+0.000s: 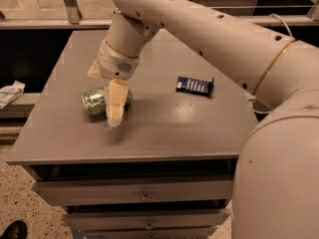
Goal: Knock green can over
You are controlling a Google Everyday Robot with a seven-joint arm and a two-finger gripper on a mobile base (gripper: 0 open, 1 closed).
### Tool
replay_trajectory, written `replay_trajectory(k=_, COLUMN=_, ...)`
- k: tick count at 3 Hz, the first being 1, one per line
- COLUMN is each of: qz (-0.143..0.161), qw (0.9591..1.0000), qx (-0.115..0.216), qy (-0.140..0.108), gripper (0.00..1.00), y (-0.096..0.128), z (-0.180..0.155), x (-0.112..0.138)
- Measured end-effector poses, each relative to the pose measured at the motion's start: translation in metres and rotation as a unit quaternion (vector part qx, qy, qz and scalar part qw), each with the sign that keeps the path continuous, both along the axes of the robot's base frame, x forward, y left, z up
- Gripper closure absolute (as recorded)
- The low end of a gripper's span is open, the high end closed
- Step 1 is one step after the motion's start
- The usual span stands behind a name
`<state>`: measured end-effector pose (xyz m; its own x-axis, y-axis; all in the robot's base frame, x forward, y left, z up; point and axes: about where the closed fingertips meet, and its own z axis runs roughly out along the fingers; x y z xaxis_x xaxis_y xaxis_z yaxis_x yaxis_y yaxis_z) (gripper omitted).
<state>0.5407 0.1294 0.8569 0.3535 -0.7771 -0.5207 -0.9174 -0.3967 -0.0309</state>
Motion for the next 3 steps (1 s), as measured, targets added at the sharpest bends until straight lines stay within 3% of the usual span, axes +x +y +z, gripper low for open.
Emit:
replay_trajectory(k=1, qz=-0.011, qw=0.9999, qx=0.004, qy=0.005, gripper=0.0, y=-0.006, z=-0.001, x=-0.001)
replay_trajectory(k=2, qz=-0.076, qw=0.9961, qx=0.041, qy=0.018, gripper=0.0, y=-0.04, z=0.007, x=0.011)
replay_trajectory(k=3, qz=-0.142, qw=0.9864, qx=0.081, qy=0.02, gripper=0.0, y=-0.08, z=0.019, x=0.026)
